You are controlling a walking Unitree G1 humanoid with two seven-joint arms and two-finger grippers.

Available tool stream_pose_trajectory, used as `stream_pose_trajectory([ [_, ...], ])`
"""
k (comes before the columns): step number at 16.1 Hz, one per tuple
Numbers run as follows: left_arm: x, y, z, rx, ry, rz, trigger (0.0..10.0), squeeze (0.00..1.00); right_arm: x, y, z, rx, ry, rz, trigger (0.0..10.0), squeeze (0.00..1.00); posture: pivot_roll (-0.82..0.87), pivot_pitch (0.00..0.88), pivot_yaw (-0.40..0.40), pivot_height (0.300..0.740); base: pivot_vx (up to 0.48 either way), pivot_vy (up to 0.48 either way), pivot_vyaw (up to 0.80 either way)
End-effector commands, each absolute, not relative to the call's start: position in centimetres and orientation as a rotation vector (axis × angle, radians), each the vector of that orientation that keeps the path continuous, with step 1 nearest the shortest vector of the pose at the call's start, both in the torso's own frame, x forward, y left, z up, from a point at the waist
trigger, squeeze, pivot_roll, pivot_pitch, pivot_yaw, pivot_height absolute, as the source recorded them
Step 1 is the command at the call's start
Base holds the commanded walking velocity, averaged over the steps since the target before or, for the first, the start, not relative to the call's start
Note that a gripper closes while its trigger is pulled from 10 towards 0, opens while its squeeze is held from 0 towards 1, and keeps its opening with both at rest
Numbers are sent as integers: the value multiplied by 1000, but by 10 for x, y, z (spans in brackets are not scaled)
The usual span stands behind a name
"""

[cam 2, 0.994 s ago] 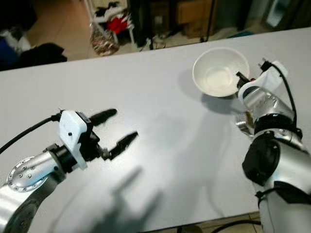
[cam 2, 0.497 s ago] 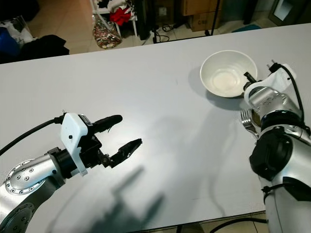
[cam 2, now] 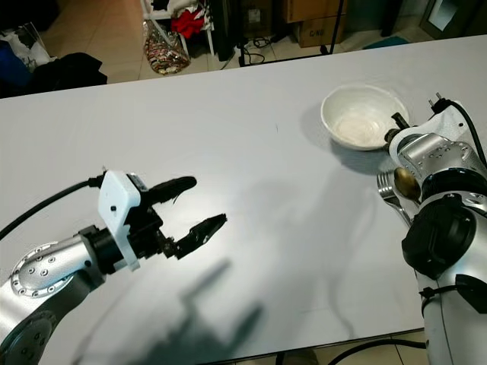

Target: Setting the table

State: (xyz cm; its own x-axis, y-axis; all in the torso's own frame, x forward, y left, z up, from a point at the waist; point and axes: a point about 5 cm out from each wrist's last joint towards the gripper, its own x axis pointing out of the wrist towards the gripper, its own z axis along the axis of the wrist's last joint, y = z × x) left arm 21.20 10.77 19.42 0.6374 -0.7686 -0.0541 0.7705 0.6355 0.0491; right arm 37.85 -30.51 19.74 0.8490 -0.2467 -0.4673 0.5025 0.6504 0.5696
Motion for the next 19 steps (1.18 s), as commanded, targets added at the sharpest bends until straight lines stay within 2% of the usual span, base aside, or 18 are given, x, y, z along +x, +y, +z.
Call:
stream_pose_trajectory([
  [1,213,108,192,75,44,-884,10000,75,380,-306,206,791,363,-436,10000,1000,-52,108,103,740,0,0,0],
  [5,213,107,191,66,48,-900,10000,75,378,-312,215,839,346,-427,10000,1000,-63,90,99,740,0,0,0],
  [13,218,107,190,44,28,-888,10000,75,361,-329,254,922,401,-261,10000,1000,-107,52,86,740,0,0,0],
  [14,218,107,190,43,26,-886,10000,75,356,-331,262,908,403,-233,10000,1000,-109,48,84,740,0,0,0],
  [15,217,109,190,26,19,-861,10000,71,347,-331,277,742,288,-196,10000,1000,-115,43,87,740,0,0,0],
  [16,217,112,189,22,12,-823,10000,35,338,-320,286,574,182,-150,10000,47,-125,37,94,740,0,0,0],
  [17,217,115,188,23,2,-781,10000,0,330,-306,291,457,127,-95,10000,0,-130,34,99,740,0,0,0],
  [18,219,120,185,28,8,-719,10000,0,323,-292,291,349,91,-46,10000,0,-135,32,103,740,0,0,0],
  [19,220,127,181,34,19,-628,10000,0,311,-264,285,190,49,49,10000,0,-140,27,110,740,0,0,0],
])
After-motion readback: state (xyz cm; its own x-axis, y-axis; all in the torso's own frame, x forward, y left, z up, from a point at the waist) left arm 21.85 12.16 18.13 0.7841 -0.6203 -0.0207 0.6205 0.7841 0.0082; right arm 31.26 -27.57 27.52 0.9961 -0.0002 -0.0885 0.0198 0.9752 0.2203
